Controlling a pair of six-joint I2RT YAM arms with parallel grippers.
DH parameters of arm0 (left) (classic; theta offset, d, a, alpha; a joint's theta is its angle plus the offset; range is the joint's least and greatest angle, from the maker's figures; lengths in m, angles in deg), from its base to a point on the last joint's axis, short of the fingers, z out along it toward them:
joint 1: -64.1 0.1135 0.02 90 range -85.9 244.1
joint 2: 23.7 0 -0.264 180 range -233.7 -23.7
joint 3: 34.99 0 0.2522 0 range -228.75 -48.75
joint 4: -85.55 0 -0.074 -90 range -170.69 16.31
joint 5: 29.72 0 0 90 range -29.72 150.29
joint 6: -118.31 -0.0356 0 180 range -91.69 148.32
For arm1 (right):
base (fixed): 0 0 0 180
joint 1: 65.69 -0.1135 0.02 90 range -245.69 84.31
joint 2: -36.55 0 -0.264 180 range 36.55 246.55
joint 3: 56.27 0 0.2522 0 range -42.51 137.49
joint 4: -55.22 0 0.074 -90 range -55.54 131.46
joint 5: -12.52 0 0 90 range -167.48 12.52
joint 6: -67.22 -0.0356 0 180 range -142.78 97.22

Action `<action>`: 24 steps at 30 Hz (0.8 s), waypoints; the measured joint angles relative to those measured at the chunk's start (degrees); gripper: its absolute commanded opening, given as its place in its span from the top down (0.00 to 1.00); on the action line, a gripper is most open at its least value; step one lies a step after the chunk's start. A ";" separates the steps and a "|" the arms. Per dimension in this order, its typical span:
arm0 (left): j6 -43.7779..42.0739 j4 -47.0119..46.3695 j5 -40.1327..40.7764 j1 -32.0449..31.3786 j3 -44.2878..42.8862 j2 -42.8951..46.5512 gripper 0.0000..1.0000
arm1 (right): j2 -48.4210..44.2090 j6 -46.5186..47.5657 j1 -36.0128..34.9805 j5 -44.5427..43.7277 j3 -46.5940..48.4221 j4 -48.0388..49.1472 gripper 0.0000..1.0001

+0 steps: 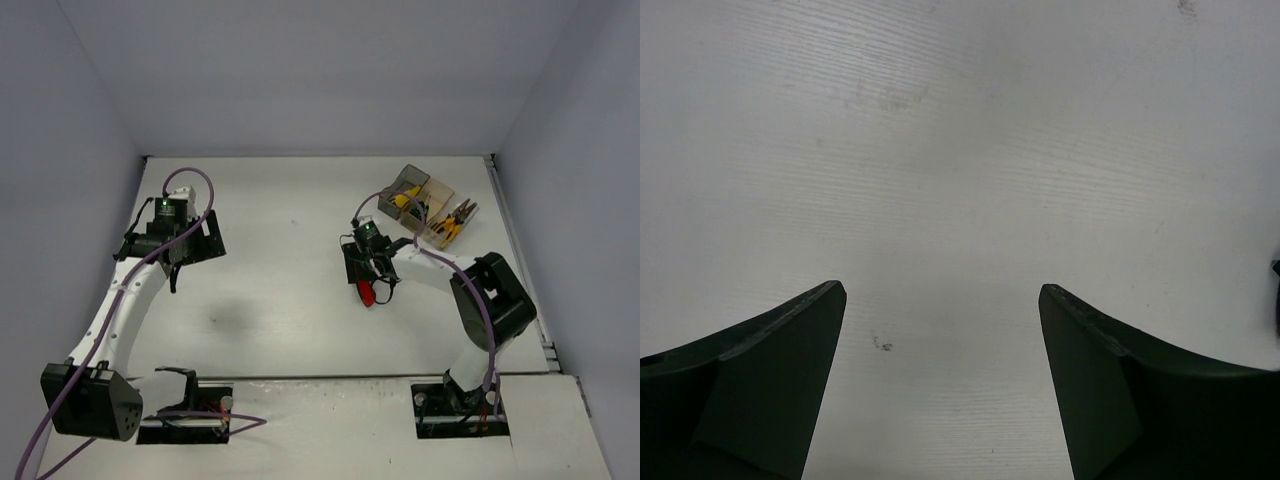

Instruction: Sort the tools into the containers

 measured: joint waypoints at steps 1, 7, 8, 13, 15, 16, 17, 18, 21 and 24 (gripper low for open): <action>0.00 0.00 -0.02 0.00 0.00 0.00 0.24 | -0.01 -0.08 -0.13 -0.30 0.01 -0.07 0.45; 0.00 0.00 -0.06 0.00 0.00 0.00 0.24 | 0.16 -0.44 -1.37 -1.52 0.21 -1.22 0.53; 0.00 0.00 -0.06 0.00 0.00 0.00 0.24 | 0.30 -0.45 -1.54 -1.72 0.39 -1.41 0.56; 0.00 0.00 -0.06 0.00 0.00 0.00 0.24 | 1.84 -0.49 -2.51 -2.45 2.12 -1.68 0.76; 0.00 0.00 -0.04 0.00 0.00 0.00 0.24 | 2.13 -0.52 -2.92 -2.47 2.61 -1.86 0.90; 0.00 0.00 -0.05 0.00 -0.01 0.00 0.24 | 2.21 -0.51 -3.15 -2.46 2.76 -1.92 0.95; 0.00 0.00 -0.05 0.00 -0.02 0.00 0.24 | 2.32 -0.49 -3.28 -2.45 2.95 -2.01 0.98; 0.00 0.00 -0.04 0.00 0.00 0.00 0.24 | 2.46 -0.48 -3.30 -2.45 3.17 -2.13 0.99; 0.00 0.00 -0.06 0.00 0.00 0.00 0.24 | 2.65 -0.44 -3.52 -2.93 4.77 -3.24 1.00; 0.00 0.00 -0.04 0.00 0.00 0.00 0.24 | 2.60 -0.40 -3.60 -4.67 8.69 -4.20 1.00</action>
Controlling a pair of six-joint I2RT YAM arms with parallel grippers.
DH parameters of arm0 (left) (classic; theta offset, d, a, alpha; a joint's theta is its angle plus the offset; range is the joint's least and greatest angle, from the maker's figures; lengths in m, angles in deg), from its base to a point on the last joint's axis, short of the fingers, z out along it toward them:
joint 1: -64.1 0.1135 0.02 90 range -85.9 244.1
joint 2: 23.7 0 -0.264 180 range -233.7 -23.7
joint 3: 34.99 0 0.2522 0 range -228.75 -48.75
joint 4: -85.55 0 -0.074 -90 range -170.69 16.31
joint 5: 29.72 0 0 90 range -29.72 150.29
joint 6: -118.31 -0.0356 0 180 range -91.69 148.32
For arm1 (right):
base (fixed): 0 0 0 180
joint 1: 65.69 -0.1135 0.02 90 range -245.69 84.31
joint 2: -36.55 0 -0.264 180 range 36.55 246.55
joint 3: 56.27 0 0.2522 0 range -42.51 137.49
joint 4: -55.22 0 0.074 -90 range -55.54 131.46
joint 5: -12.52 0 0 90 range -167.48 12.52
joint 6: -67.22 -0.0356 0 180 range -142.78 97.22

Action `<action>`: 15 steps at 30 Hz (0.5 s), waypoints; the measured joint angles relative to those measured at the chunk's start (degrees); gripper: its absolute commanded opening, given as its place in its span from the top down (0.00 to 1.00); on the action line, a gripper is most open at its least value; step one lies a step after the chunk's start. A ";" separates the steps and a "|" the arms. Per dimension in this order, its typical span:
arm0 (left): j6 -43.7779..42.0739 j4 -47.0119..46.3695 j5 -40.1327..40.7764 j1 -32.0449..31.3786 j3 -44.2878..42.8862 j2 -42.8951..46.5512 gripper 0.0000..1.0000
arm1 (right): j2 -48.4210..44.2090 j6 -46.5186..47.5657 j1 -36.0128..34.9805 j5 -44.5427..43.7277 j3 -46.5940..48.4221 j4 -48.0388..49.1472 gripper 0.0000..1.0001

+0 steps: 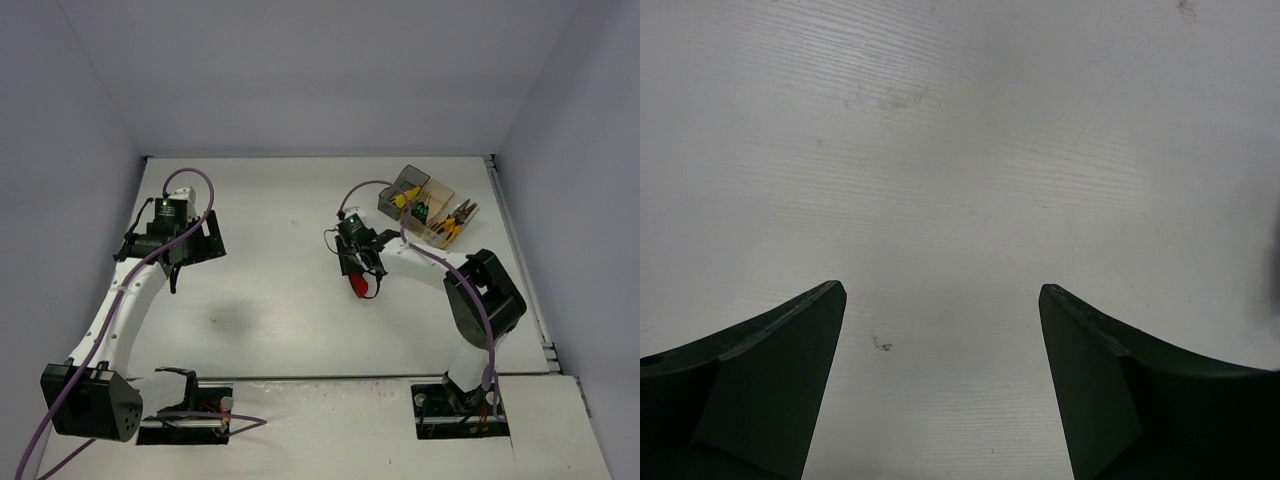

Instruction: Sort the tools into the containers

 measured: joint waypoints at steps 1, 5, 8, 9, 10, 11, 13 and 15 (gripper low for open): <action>0.00 0.00 0.00 0.00 0.00 0.00 0.24 | -0.07 0.06 0.04 -0.77 1.74 -0.20 1.00; 0.00 0.00 0.00 0.00 0.00 0.00 0.24 | -0.50 1.09 1.77 -3.25 10.00 -0.52 1.00; 0.00 0.00 0.00 0.04 0.00 0.00 0.24 | -0.54 1.24 6.45 -4.78 16.26 0.21 1.00; 0.00 0.00 0.00 0.04 0.00 0.00 0.24 | -0.59 1.20 8.45 -5.41 17.78 0.78 1.00; 0.00 0.00 0.00 0.04 0.00 0.00 0.24 | -0.48 0.87 10.82 -6.18 19.45 0.71 1.00; 0.00 0.00 -0.02 0.04 0.00 0.00 0.24 | -0.06 0.40 13.04 -6.98 21.27 0.70 1.00; 0.00 0.00 -0.09 0.04 0.00 0.02 0.24 | 1.30 -0.85 17.05 -8.23 24.72 1.39 1.00; 0.00 0.00 -0.19 0.04 0.00 0.02 0.24 | 2.84 -2.70 20.84 -9.06 27.06 2.68 1.00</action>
